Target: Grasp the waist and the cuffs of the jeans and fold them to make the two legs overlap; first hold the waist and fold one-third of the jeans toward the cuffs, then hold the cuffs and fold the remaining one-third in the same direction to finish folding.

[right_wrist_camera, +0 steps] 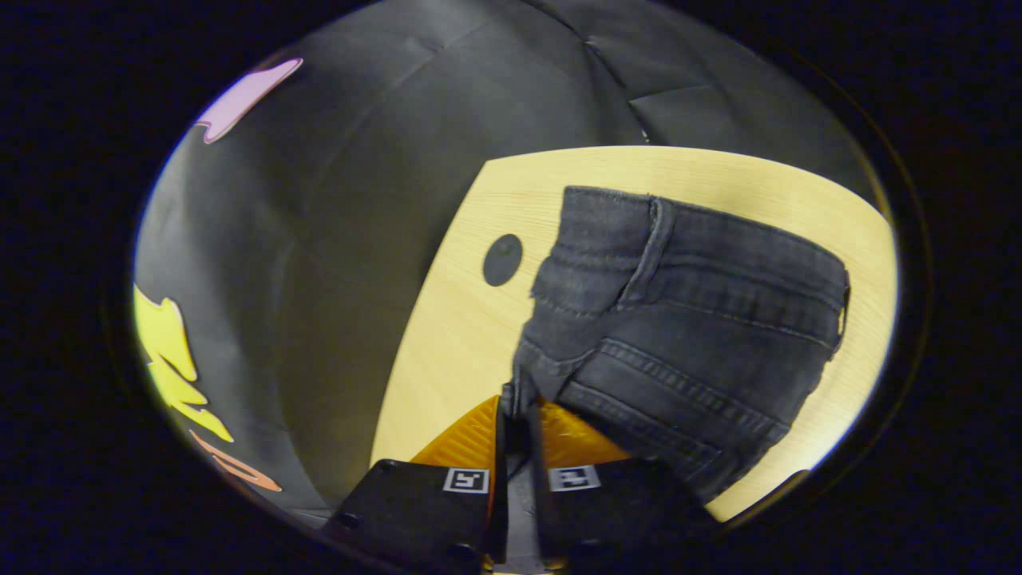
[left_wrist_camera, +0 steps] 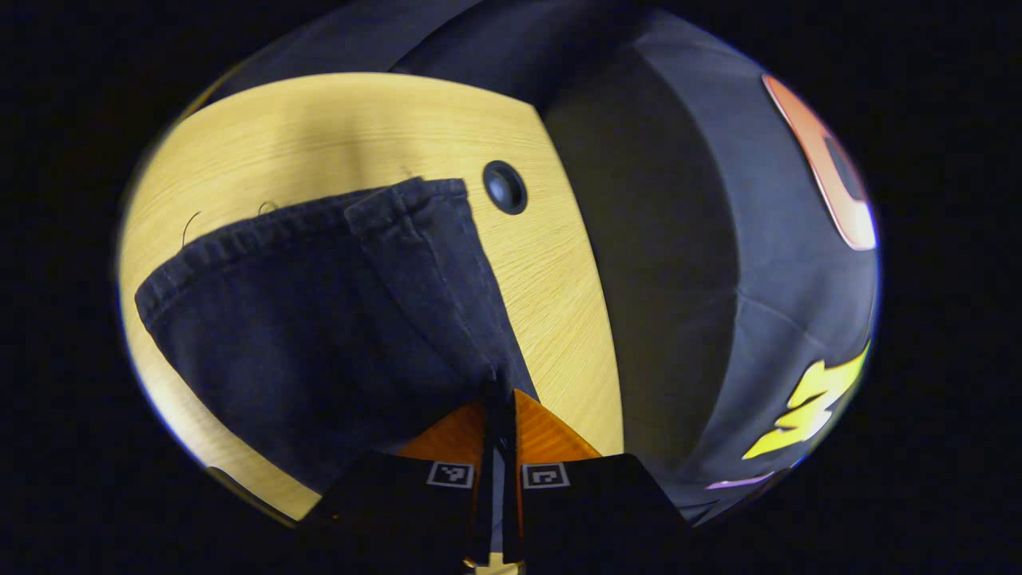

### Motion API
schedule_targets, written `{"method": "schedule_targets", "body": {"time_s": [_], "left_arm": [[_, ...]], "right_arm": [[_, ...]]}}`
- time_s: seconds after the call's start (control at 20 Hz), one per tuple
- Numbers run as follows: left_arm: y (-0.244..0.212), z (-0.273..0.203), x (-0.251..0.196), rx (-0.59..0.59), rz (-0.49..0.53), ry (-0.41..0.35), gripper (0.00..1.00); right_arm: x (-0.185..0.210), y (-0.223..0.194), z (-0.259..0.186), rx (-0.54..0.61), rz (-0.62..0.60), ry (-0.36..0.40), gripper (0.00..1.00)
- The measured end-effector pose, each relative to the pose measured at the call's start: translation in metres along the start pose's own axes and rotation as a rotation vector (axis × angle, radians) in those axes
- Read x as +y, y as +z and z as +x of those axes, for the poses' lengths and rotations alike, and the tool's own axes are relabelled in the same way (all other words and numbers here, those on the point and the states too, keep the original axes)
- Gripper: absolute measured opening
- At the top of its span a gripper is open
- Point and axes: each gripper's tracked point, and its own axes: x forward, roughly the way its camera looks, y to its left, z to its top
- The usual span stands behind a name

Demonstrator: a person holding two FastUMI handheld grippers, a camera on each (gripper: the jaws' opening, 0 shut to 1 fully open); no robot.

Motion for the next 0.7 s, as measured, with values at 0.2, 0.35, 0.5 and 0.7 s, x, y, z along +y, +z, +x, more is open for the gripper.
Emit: {"method": "schedule_targets", "body": {"time_s": [0.2,0.35,0.5,0.7], "left_arm": [[0.004,-0.022,-0.038,-0.045,0.077,-0.137,0.25],[0.01,-0.044,-0.056,-0.109,0.182,-0.182,0.31],[0.011,-0.09,-0.099,-0.174,0.247,-0.289,0.37],[-0.013,-0.179,-0.158,-0.323,0.576,-0.41,0.4]], "right_arm": [[0.023,-0.001,-0.021,-0.022,-0.077,0.086,0.88],[0.032,0.006,-0.05,-0.074,-0.193,0.121,0.96],[0.023,0.021,-0.084,-0.159,-0.302,0.096,0.96],[-0.018,0.046,-0.121,-0.281,-0.384,-0.016,0.92]]}}
